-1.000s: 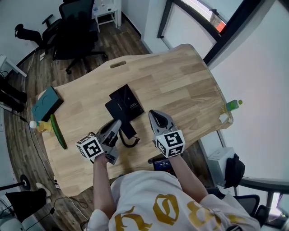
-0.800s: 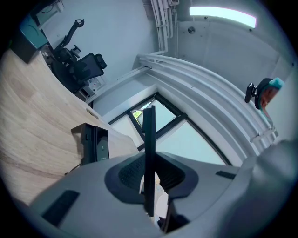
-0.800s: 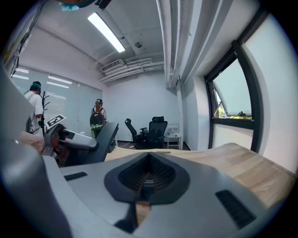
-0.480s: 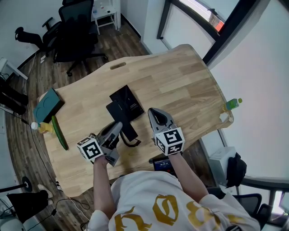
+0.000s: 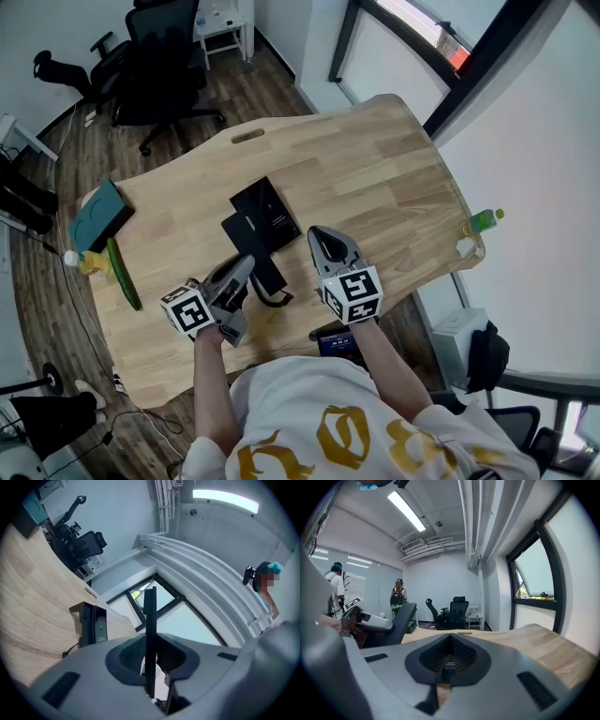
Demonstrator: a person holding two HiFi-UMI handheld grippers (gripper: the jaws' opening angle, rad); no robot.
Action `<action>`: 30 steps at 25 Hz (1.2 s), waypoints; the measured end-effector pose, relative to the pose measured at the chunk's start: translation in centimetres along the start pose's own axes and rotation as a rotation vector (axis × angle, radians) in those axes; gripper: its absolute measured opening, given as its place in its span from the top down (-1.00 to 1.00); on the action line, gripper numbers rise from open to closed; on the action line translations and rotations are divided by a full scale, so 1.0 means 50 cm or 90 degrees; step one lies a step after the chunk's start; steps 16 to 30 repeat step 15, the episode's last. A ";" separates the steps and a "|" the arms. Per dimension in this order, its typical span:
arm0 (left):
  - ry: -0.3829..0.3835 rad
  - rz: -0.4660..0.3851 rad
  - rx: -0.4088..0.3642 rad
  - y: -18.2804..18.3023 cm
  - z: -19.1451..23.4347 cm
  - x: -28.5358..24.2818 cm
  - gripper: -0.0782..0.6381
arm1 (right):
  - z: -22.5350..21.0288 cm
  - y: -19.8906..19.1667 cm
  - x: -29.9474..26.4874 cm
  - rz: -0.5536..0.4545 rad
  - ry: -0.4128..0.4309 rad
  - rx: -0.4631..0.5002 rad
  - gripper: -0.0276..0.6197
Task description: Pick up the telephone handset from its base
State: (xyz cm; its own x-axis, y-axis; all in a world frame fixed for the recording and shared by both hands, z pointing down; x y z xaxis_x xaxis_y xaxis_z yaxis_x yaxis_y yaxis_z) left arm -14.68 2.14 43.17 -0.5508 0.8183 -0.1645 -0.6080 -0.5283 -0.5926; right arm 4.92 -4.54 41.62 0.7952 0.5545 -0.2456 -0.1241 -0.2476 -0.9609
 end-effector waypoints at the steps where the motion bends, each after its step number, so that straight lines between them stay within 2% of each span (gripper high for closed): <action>1: 0.001 -0.001 0.000 0.000 0.000 0.000 0.58 | -0.001 0.000 -0.001 0.001 0.001 0.001 0.90; 30: 0.003 -0.008 0.001 0.004 -0.003 -0.001 0.58 | -0.005 0.005 -0.002 -0.001 0.010 0.006 0.90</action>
Point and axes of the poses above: the fingertips, and each gripper's own axes: x backward along the fingers, z to its left, y out of its top, the point moved 6 cm from there along x, backward along the fingers, and after that the axes turned 11 degrees about y, right-handed, at the moved point
